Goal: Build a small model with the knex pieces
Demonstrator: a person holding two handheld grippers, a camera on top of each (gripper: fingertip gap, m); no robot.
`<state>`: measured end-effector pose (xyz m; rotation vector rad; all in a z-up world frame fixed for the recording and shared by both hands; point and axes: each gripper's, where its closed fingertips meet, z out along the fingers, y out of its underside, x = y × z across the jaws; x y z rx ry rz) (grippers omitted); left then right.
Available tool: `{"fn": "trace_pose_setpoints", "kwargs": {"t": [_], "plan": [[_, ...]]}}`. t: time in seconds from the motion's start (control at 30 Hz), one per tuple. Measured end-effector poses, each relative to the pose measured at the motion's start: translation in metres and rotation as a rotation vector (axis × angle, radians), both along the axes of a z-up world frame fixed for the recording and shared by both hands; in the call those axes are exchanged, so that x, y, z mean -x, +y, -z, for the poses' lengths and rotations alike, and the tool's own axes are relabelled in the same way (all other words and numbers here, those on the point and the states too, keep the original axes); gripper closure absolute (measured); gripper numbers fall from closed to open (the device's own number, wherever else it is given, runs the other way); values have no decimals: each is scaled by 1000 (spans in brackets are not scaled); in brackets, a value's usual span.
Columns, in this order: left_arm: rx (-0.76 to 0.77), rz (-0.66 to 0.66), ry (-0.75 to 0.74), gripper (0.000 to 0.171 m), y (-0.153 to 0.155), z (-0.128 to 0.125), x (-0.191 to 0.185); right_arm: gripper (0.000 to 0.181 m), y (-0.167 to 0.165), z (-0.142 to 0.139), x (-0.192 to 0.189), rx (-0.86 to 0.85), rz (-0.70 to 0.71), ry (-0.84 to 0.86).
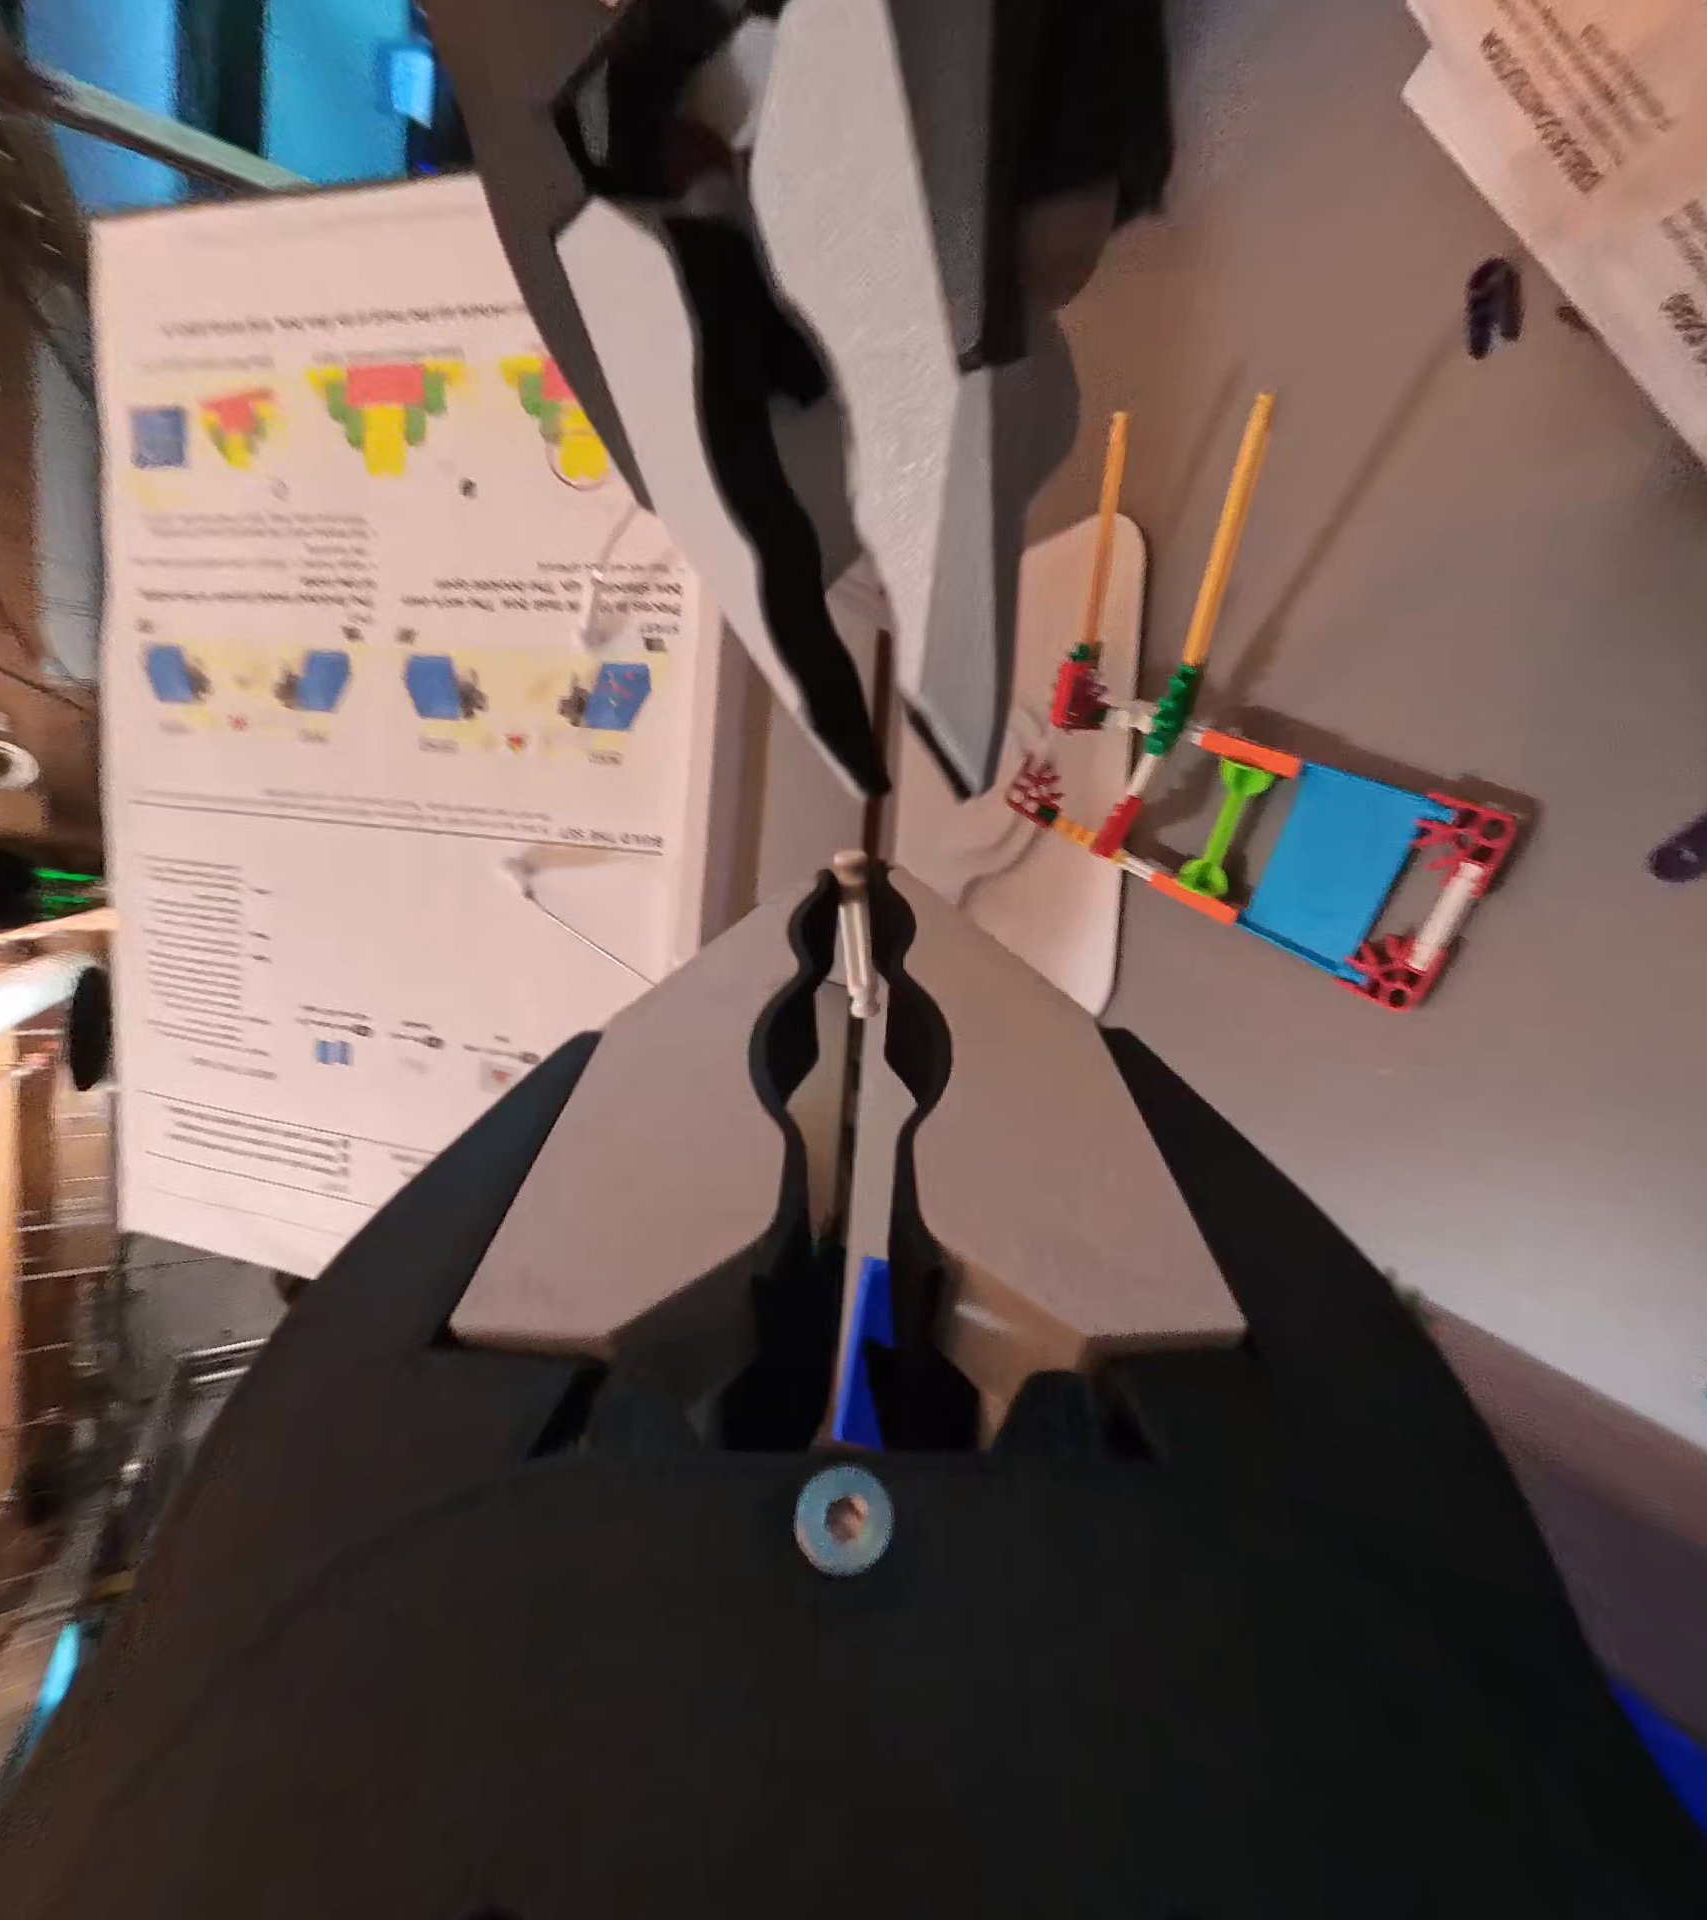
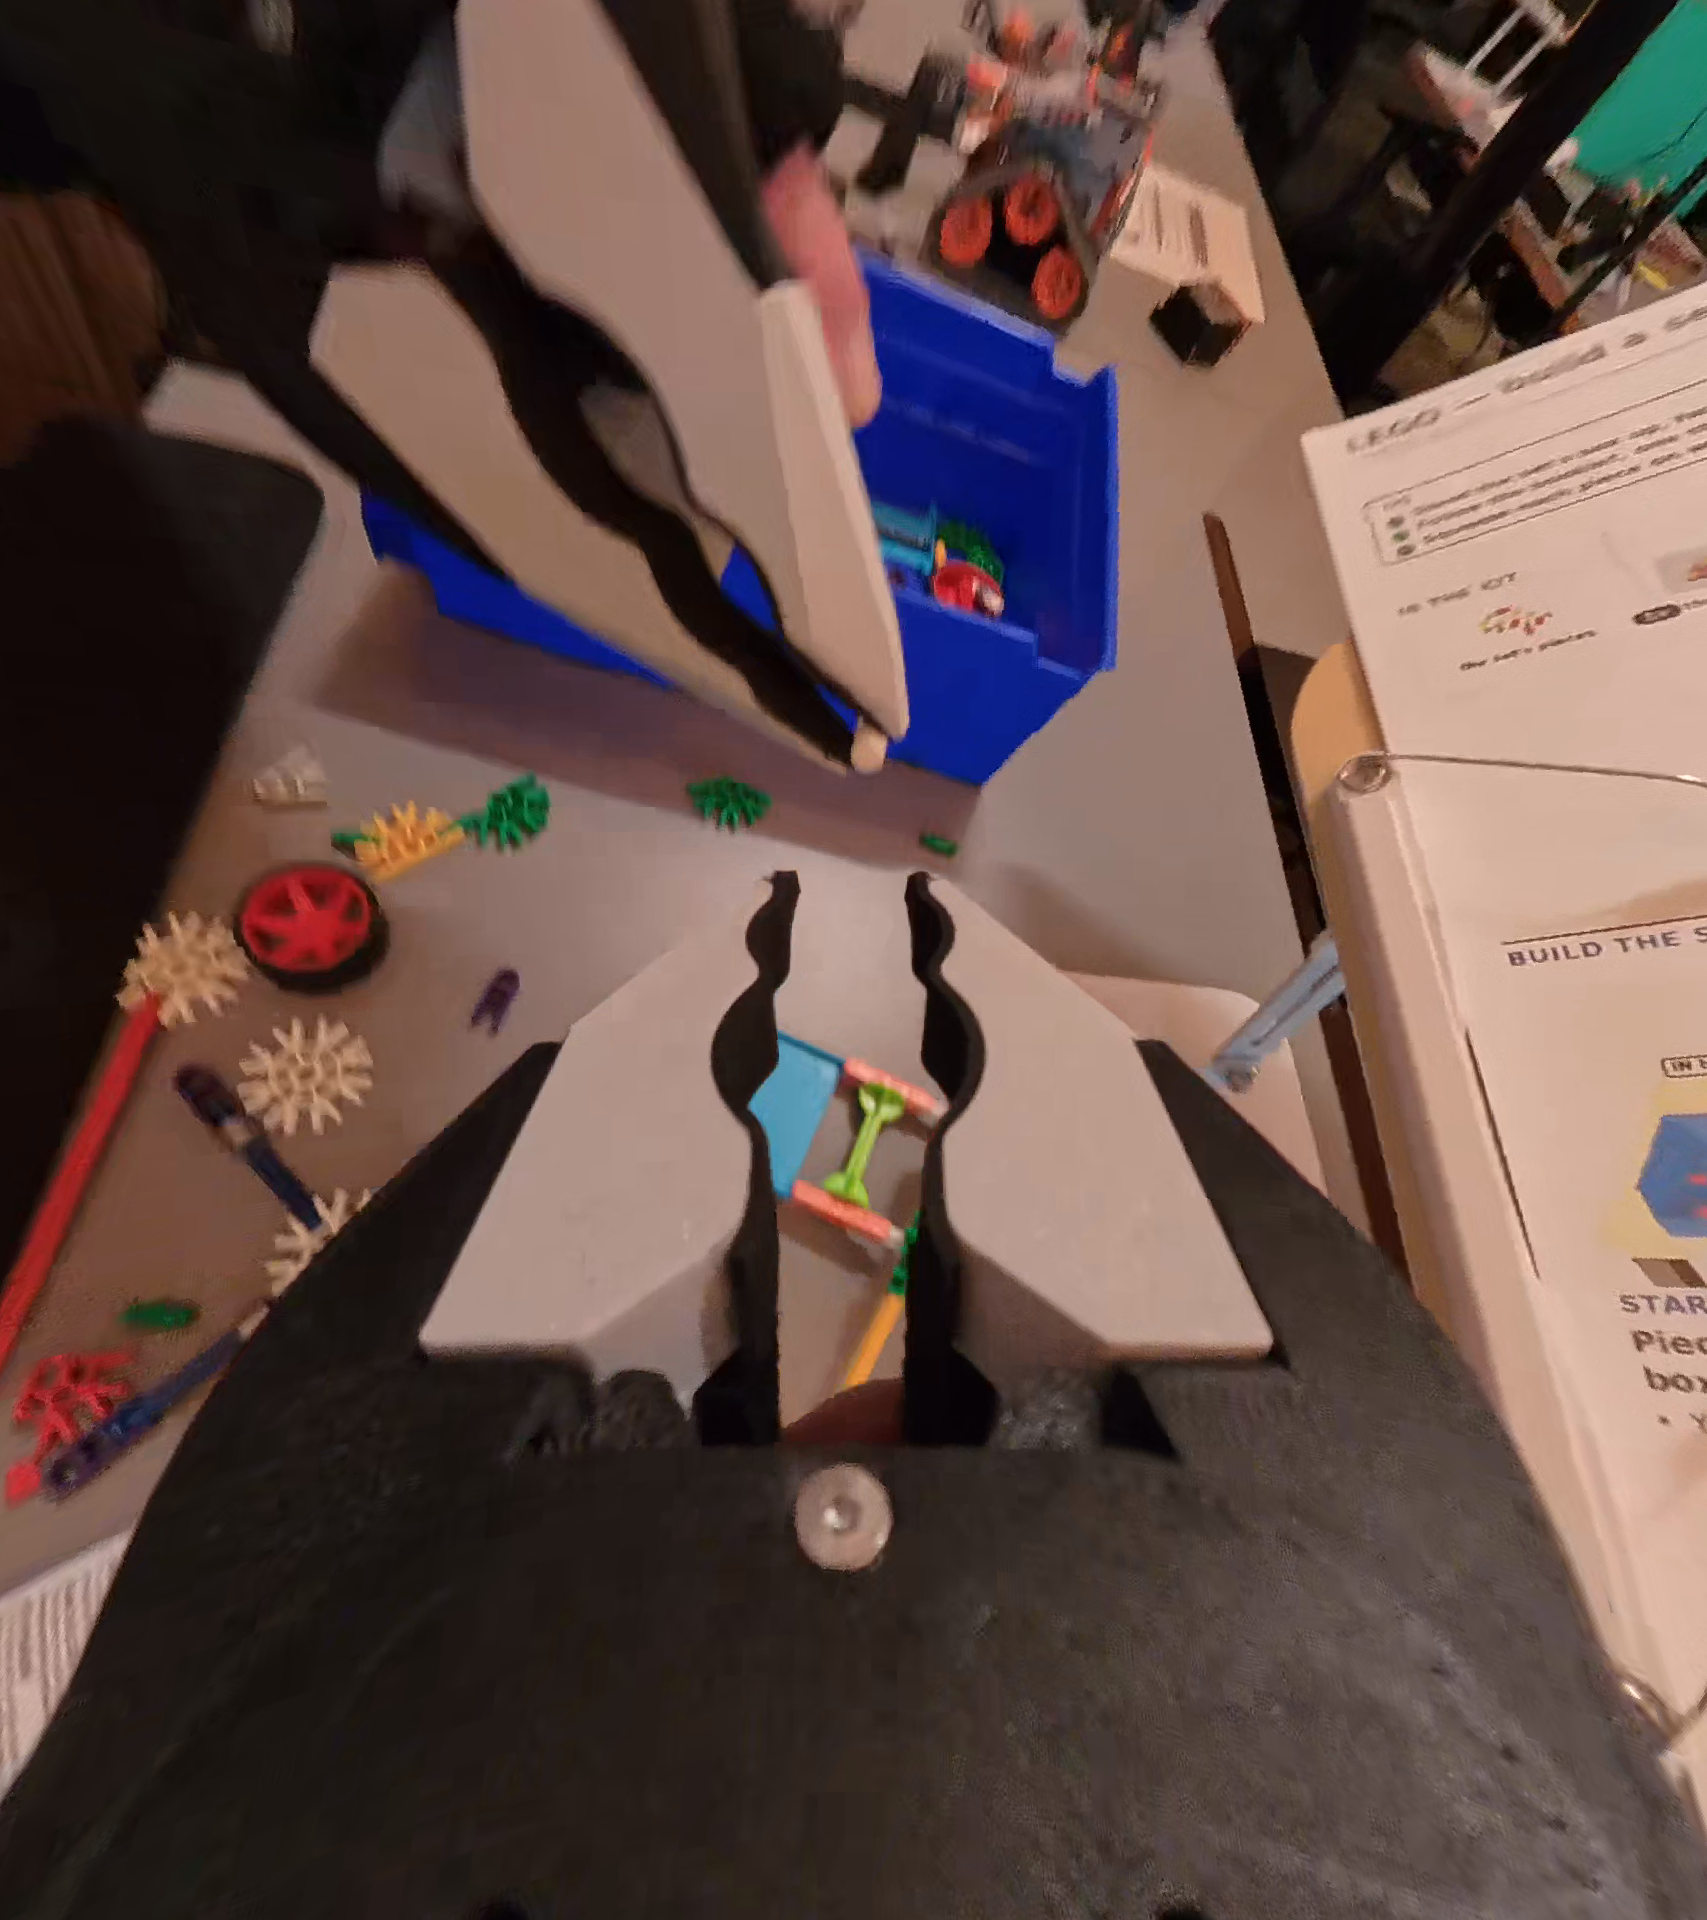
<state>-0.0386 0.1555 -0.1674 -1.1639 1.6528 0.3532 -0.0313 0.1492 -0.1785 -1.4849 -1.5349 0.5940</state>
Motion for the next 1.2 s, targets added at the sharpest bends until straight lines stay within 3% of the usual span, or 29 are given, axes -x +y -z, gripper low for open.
{"fn": "trace_pose_setpoints", "kwargs": {"t": [0.13, 0.37, 0.57, 0.83, 0.97, 1.2], "plan": [[-121, -12, 75, 168, 9, 3, -6, 166, 8, -20, 1, 100, 29, 153], [-318, -31, 32, 168, 26, -19, -15, 161, 26, -30, -4, 274, 110, 289], [-423, 33, 14, 168, 27, -30, -18, 166, 26, -45, -3, 444, 36, 472], [-491, 58, 0, 169, 30, -37, -19, 171, 29, -50, 0, 350, 46, 509], [-502, 84, -21, 168, 30, -41, -20, 177, 29, -54, 2, 212, 52, 517], [-480, 118, -79, 162, 28, -46, -19, 178, 32, -58, -4, 196, 42, 545]]}}
